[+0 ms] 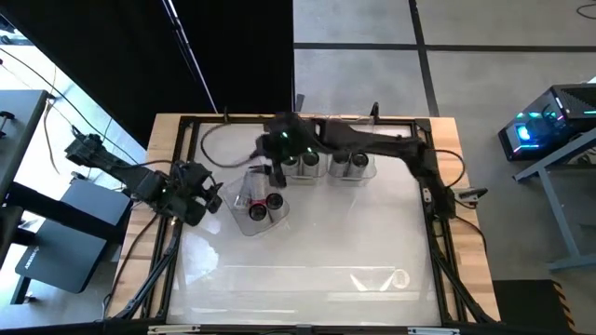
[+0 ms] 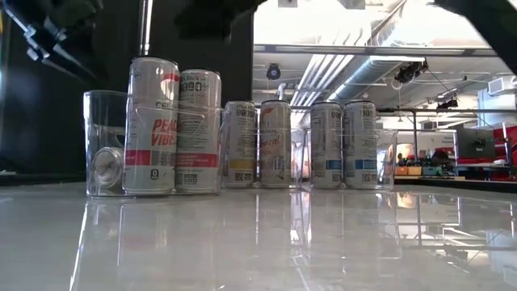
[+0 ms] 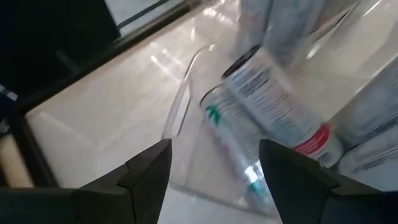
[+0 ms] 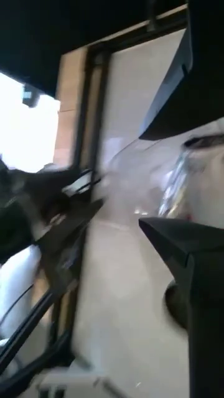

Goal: Sort soda cans
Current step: Adjust the white pink soda cans

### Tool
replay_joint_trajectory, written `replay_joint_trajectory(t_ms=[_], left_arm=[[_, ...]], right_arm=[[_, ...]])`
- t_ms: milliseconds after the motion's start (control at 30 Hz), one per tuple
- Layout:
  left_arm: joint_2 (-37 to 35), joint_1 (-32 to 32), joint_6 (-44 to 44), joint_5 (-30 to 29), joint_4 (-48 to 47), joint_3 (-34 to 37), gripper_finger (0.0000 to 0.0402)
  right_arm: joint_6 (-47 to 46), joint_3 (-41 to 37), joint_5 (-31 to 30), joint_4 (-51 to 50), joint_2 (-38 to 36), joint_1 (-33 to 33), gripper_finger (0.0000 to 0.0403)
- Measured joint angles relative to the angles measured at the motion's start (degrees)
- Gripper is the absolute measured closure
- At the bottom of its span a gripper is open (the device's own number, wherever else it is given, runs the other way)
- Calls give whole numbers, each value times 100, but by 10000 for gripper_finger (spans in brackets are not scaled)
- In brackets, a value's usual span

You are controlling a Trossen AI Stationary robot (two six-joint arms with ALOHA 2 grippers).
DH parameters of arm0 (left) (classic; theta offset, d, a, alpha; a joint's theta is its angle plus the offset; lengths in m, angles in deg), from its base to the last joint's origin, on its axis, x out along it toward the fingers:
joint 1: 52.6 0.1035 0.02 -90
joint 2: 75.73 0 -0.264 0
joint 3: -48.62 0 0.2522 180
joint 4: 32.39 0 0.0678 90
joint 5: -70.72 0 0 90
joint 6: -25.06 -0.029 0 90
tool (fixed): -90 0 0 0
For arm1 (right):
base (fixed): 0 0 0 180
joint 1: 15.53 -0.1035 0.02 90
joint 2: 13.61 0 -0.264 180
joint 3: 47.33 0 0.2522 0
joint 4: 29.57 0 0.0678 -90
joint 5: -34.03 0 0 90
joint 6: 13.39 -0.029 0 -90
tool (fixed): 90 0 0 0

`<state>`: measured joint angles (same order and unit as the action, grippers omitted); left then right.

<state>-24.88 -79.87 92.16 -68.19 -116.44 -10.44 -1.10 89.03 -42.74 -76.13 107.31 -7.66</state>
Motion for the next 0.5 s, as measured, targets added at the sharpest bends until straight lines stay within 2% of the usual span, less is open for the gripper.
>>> replay_joint_trajectory(t_ms=[133,267,500], left_arm=[[-9,-115,767,111,-724,125,170],[-9,-174,1226,55,-1390,146,170],[-13,-172,1184,-374,-1383,146,170]], right_arm=[[200,754,203,-699,707,386,166],[233,1244,549,-1026,1251,699,152],[150,1114,1117,-980,1638,1041,150]])
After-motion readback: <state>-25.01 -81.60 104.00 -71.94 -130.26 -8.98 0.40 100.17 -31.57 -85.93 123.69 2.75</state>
